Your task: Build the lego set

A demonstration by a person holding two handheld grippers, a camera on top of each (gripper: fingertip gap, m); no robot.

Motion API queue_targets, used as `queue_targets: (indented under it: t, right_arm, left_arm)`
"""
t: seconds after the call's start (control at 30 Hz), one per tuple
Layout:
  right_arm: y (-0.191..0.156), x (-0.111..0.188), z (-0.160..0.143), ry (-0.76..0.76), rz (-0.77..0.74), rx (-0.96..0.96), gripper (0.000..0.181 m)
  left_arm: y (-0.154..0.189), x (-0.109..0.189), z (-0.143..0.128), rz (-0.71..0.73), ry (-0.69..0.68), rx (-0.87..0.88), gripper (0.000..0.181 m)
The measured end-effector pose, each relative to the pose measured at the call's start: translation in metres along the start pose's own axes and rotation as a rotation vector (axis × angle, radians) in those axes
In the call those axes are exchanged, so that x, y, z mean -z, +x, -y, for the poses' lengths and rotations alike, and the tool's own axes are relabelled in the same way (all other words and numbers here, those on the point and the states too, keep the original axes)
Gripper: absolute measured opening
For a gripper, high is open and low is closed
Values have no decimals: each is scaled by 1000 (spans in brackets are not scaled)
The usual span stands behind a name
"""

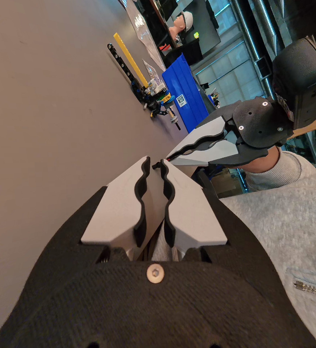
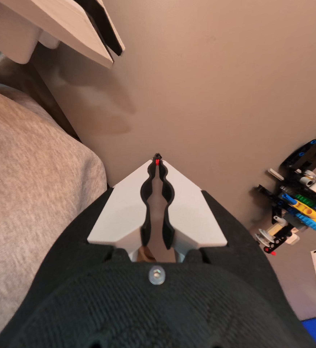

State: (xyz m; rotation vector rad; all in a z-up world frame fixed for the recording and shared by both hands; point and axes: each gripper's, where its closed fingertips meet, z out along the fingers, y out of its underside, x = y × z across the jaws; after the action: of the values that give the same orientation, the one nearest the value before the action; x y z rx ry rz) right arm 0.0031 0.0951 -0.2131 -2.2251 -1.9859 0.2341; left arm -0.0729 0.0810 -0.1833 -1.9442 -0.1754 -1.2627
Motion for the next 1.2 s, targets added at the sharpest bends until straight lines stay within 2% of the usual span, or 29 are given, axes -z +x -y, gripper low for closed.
queue_targets:
  t: [0.13,0.2,0.27,0.4,0.5,0.6,0.7,0.83,0.93,1.03,1.13,1.2]
  right_arm:
    - [1,1,1,47,-3,27,3]
    - [-1,6,8,127,24,40,3]
    - [-4,18,20,258,65,32,3]
    - [-28,60,47,649,297,1,3]
    - [-39,83,52,876,453,-48,2]
    - [-44,89,45,1007,576,-110,2]
    - [-47,84,34,1075,628,-115,2]
    - [-44,85,20,1161,683,-129,2]
    - [-38,87,10,1195,679,-122,2]
    - [-33,94,-2,1229,660,-103,2]
    - [-30,98,-12,1247,611,-71,2]
    - [-27,103,-18,1268,579,-48,2]
  left_arm:
    - [3,-1,-1,-20,-4,0,11]
    - [8,-1,-2,-46,-7,-3,16]
    - [14,-2,-2,-83,-5,3,22]
    - [34,-1,0,-200,12,8,40]
    - [57,-1,-6,-325,-9,-2,44]
    - [79,-1,-16,-457,-54,21,41]
    - [89,-3,-23,-507,-71,12,26]
    - [88,-16,-27,-449,-72,-107,5]
    - [91,-27,-30,-434,-75,-188,6]
    - [95,-39,-36,-449,-96,-200,15]
    - [106,-47,-38,-497,-87,-244,5]
    - [111,-53,-38,-498,-76,-317,5]
